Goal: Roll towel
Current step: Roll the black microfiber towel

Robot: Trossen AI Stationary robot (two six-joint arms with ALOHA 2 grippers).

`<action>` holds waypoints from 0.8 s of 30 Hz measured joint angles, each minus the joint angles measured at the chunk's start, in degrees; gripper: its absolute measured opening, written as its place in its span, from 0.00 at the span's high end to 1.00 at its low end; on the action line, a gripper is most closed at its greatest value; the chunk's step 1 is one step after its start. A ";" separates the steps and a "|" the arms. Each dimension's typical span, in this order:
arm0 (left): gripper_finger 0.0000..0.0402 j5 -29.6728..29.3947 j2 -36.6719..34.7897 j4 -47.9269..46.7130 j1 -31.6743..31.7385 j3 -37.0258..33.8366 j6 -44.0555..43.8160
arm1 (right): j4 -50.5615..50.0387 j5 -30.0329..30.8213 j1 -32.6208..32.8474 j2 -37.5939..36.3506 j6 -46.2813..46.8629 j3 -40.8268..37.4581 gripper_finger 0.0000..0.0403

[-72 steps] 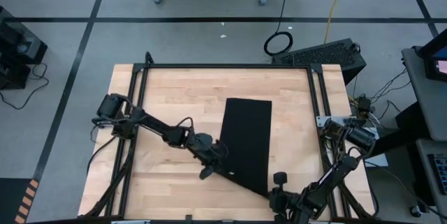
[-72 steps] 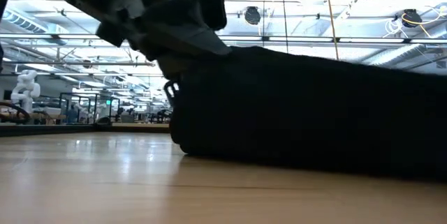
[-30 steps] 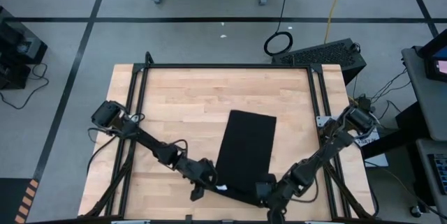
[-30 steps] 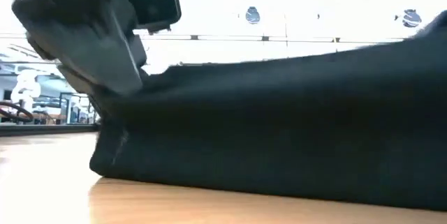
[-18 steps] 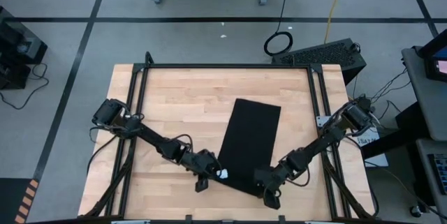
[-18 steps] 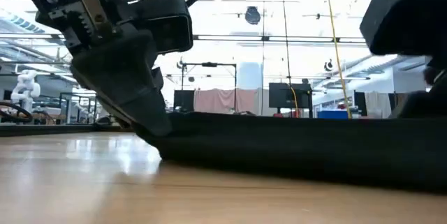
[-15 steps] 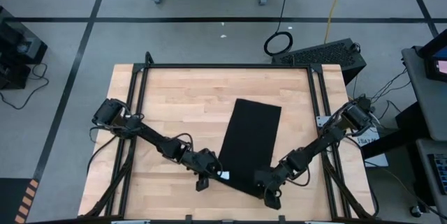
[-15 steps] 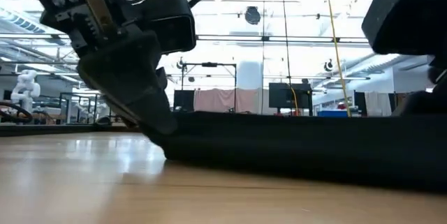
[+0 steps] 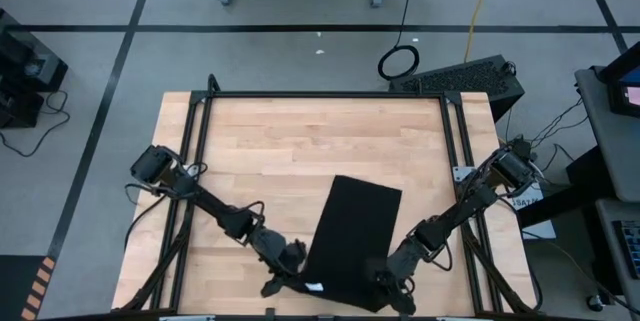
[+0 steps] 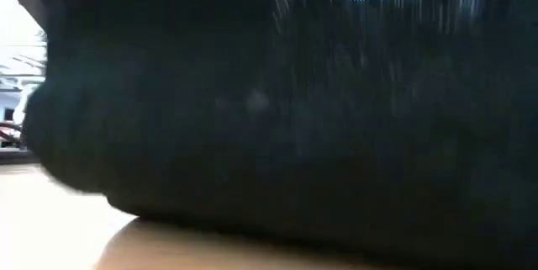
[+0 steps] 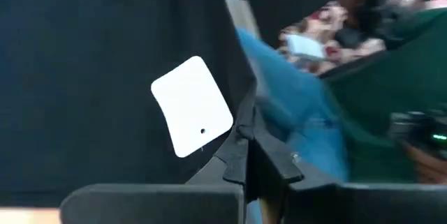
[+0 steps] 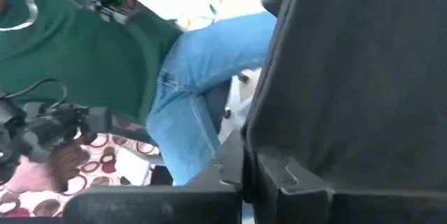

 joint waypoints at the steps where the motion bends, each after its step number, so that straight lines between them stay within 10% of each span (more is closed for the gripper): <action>1: 0.97 -1.04 0.00 -1.20 0.47 0.00 0.74 | -1.56 0.71 0.00 0.00 0.32 0.00 1.00; 16: 0.95 -5.22 0.00 -12.85 5.89 0.00 5.37 | -14.72 9.73 -0.02 0.00 2.05 -0.02 1.00; 24: 0.70 -5.32 0.00 -13.01 5.98 -0.13 7.31 | -17.71 11.09 0.09 0.02 3.68 -0.11 0.89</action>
